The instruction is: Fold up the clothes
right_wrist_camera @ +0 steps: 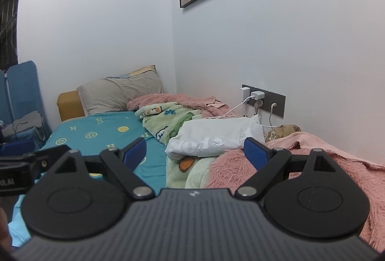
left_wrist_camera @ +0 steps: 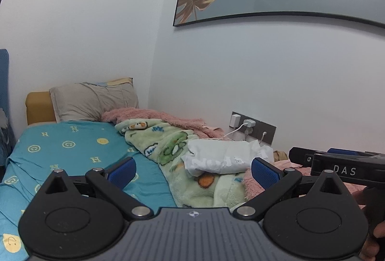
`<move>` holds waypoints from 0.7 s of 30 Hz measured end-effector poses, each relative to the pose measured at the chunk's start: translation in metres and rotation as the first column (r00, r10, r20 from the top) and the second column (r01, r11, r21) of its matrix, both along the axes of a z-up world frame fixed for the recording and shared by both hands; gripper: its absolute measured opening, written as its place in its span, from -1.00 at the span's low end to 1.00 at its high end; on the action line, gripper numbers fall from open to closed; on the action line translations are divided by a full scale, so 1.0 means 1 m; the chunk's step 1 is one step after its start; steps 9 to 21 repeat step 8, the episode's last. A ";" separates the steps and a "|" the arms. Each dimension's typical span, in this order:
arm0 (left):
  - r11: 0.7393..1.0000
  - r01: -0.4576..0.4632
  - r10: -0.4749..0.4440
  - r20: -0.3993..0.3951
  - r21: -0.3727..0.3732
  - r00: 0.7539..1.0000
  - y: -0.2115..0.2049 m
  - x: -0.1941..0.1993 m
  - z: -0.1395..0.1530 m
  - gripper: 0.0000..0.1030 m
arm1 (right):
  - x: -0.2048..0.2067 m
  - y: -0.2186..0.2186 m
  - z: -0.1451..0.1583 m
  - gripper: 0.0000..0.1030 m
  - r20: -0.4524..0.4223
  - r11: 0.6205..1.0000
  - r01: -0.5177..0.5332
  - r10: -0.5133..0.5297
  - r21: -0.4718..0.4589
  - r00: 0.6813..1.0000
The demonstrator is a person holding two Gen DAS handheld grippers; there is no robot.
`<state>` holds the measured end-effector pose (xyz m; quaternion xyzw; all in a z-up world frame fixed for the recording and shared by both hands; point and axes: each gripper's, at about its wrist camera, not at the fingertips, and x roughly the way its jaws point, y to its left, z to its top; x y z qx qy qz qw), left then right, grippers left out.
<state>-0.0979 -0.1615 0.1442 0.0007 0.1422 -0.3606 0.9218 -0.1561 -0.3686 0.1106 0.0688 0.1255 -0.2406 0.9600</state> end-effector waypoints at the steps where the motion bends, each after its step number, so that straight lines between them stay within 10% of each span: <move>1: 1.000 -0.002 0.002 0.005 0.006 1.000 0.000 0.000 0.000 0.99 | 0.000 0.000 0.000 0.74 -0.002 1.000 0.000 0.000 -0.001 1.000; 21: 1.000 -0.001 0.001 0.005 0.024 1.000 -0.003 0.001 -0.003 0.99 | 0.002 0.003 0.000 0.74 -0.014 1.000 -0.003 0.003 -0.007 1.000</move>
